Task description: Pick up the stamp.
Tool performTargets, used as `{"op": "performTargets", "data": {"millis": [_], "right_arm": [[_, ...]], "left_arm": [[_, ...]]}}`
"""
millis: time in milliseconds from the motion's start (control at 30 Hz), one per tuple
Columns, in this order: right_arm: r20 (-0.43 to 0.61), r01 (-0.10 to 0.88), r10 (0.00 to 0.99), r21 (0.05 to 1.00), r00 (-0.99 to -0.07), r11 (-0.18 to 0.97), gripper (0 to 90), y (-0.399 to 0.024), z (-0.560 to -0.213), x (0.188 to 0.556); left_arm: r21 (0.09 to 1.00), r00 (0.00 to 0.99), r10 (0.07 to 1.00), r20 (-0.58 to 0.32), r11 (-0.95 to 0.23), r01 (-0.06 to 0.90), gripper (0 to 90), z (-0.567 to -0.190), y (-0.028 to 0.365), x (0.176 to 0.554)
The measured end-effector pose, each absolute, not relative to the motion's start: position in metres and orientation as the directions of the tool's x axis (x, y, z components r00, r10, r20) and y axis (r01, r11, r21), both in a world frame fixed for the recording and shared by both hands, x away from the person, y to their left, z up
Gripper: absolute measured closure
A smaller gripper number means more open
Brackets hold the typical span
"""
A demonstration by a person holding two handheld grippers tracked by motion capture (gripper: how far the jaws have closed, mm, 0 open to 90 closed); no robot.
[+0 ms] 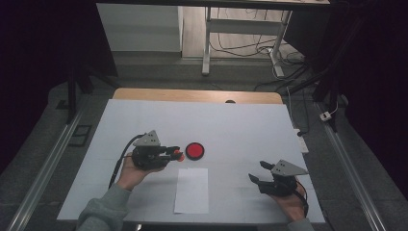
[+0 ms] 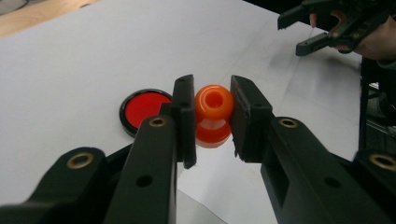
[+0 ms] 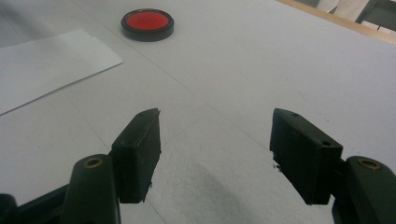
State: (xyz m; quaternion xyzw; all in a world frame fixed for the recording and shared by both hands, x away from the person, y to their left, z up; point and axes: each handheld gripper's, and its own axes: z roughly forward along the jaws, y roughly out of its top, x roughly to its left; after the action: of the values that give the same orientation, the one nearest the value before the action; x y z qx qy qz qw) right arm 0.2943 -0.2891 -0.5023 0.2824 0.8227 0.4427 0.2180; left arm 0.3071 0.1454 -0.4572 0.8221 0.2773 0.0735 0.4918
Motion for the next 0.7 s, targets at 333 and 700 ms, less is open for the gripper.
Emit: {"op": "performTargets", "data": {"millis": [333, 700], "right_arm": [[-0.111, 0.269, 0.655, 0.85, -0.748, 0.452, 32.9, -0.288, -0.502, 0.293], [-0.112, 0.265, 0.651, 0.851, -0.751, 0.452, 33.0, -0.288, -0.502, 0.293]], "left_arm": [[0.843, 0.848, 0.501, -0.174, -0.37, 0.391, 71.9, -0.461, 0.134, 0.301], [0.839, 0.864, 0.47, -0.182, -0.384, 0.386, 71.9, -0.461, 0.122, 0.295]]}}
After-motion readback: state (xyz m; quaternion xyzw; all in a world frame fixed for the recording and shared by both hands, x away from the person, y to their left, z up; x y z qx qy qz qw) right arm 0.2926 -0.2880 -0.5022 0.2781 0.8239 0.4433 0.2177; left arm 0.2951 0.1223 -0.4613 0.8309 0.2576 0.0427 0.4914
